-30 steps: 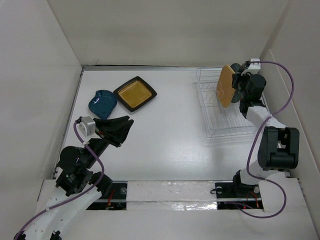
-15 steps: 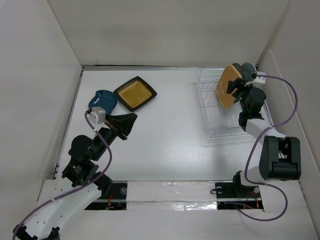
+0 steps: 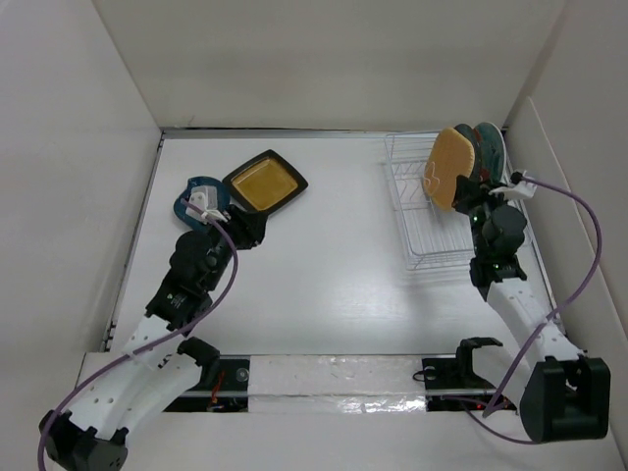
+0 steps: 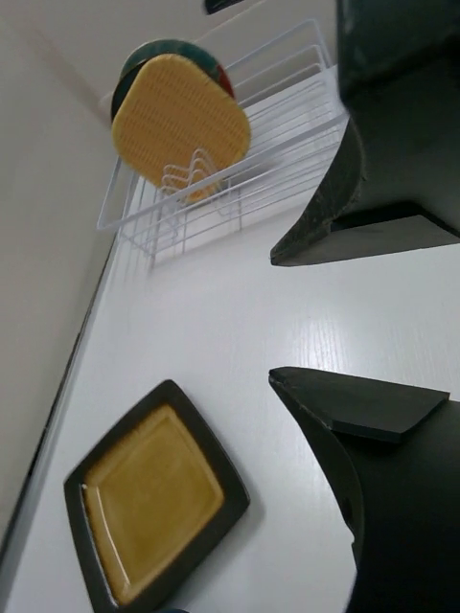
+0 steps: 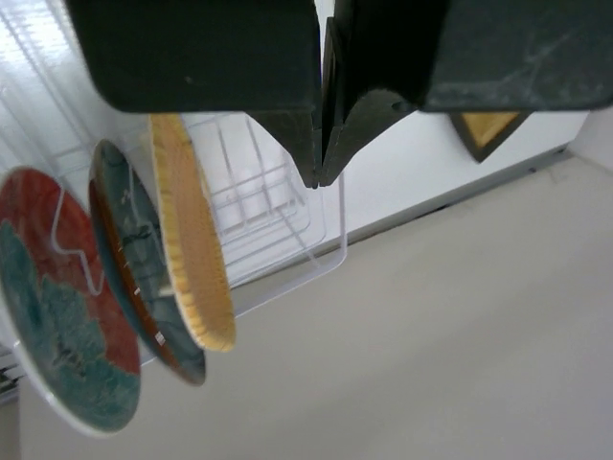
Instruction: Load the plates into the dish rack
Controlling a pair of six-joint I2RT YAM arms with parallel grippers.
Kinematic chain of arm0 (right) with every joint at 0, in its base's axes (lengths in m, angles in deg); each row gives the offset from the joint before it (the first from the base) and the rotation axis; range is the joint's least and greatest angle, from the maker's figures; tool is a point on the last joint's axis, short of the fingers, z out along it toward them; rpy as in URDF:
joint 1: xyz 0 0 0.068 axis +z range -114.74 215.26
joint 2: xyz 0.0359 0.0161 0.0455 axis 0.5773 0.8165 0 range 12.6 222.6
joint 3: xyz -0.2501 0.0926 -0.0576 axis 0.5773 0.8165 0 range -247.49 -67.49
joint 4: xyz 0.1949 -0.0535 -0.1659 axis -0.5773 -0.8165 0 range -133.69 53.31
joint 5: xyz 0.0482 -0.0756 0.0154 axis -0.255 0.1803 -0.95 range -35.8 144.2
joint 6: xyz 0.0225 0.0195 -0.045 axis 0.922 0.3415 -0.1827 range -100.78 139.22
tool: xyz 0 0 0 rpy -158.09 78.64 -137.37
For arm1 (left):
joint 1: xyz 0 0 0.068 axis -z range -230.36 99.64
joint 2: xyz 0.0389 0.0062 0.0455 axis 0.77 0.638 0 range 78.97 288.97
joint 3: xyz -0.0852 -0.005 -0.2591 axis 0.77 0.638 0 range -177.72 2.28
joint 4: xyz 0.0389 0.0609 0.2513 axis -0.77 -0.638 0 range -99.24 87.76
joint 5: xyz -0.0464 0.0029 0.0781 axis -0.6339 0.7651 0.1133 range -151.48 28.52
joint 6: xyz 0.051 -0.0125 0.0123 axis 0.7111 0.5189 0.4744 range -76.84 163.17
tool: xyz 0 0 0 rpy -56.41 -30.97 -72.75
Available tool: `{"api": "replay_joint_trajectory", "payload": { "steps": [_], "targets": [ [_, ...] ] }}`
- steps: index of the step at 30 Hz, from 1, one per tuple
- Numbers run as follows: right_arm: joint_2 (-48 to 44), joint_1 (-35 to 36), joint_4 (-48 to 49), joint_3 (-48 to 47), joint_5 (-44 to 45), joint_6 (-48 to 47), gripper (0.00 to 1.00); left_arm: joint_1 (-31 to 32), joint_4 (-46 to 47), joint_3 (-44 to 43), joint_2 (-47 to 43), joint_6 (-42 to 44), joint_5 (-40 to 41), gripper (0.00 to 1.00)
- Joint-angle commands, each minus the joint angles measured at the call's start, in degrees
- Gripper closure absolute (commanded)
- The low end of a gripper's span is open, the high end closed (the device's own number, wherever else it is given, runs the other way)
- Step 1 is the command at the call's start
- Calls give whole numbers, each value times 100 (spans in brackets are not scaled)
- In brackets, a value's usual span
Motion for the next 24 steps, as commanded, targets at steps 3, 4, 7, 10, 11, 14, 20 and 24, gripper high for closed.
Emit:
{"api": "replay_joint_trajectory", "payload": {
  "steps": [3, 4, 7, 10, 11, 14, 20, 24],
  "targets": [
    [-663, 270, -298, 521, -843, 611, 98, -683, -14, -529, 726, -505, 376, 51],
    [-761, 270, -325, 627, -1003, 673, 98, -823, -50, -669, 833, -523, 359, 48],
    [-1043, 620, -560, 567, -1365, 806, 95, -1631, -129, -784, 1166, -725, 0, 43],
    [-1070, 1323, -851, 382, -1549, 622, 88, -2703, -59, -627, 1474, -1076, -668, 42],
    [-1052, 1395, -948, 321, -1654, 569, 86, -2958, -24, -565, 1545, -1138, -896, 42],
    [-1113, 1500, -1466, 171, -1953, 314, 77, -3549, -23, -415, 1853, -1183, -795, 42],
    [-1561, 1922, -1591, 144, -1769, 278, 70, -4084, 20, -310, 2740, -796, -589, 41],
    [-1588, 2133, -1468, 153, -1866, 384, 70, -4253, 118, -493, 3522, -664, -609, 42]
  ]
}}
